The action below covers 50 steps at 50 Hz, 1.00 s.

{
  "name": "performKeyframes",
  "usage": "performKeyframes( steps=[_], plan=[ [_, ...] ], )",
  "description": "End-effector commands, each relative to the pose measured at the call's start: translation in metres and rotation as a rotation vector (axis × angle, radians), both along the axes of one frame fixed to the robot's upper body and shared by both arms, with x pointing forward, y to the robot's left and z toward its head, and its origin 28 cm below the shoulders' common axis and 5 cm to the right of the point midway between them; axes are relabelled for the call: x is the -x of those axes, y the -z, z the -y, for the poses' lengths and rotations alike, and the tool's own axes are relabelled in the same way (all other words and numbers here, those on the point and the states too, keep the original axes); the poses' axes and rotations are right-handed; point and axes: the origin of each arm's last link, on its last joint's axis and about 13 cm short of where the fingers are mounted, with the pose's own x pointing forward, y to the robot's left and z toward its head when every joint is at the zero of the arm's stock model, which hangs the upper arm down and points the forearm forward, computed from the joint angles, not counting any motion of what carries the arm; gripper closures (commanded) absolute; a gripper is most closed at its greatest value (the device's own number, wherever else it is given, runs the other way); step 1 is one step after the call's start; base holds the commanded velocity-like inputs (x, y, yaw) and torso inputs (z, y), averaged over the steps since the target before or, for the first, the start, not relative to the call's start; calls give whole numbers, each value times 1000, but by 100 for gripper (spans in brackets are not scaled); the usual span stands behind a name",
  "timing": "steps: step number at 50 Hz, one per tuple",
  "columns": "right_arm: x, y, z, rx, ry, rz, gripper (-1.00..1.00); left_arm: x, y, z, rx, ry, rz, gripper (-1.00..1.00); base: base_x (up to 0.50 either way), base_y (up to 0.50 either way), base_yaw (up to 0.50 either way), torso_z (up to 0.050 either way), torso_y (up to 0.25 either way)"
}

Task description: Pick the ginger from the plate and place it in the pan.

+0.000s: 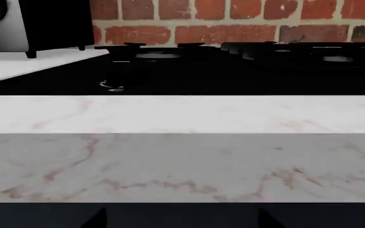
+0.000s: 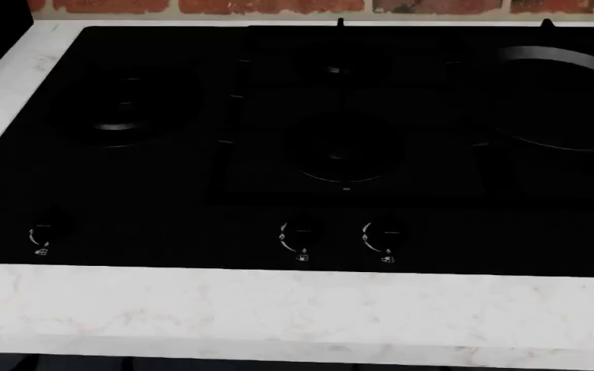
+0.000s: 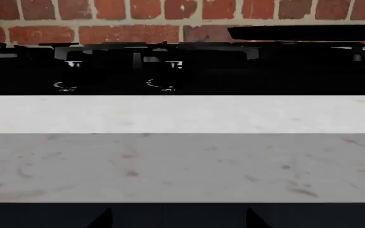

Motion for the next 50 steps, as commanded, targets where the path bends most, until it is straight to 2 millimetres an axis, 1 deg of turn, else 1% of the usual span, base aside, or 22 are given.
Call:
performKeyframes(
  steps=[1,2,6,14,24,30,38,41,44,47,50],
  plan=[
    [0,0,0,0,0,0,-100,0,0,0,0,0,0,-100,0,0,0,0,0],
    [0,1,0,1,2,-4,-100,0,0,-1,-3,-17,0,-100,0,0,0,0,0],
    [-1,1,-1,6,4,-11,-100,-1,2,1,-19,2,9,-100,0,0,0,0,0],
    [0,-1,0,7,16,-8,-100,-2,2,0,2,-1,-2,-100,-34,0,0,0,0],
    [-1,-3,0,14,23,-16,-100,-3,1,-2,17,-5,-8,-100,-490,0,0,0,0],
    [-1,-3,1,12,20,-6,-100,-2,-1,0,-3,2,0,-100,-454,0,0,0,0],
    [-1,-13,4,2,32,-4,-100,-2,-2,0,-4,1,-10,-100,-10,0,0,0,0],
    [-1,-8,4,2,36,-9,-100,-4,-1,-1,4,-17,-23,-100,0,0,0,0,0],
    [0,-5,3,21,35,-6,-100,-1,-2,-1,2,-6,-1,-100,0,0,0,7,0],
    [0,-6,2,28,36,-2,-100,-3,-1,-3,24,-17,-11,-100,0,0,0,45,0],
    [0,-5,3,30,37,1,-100,-2,-2,-1,9,-8,-2,-100,0,0,0,50,0]
  ],
)
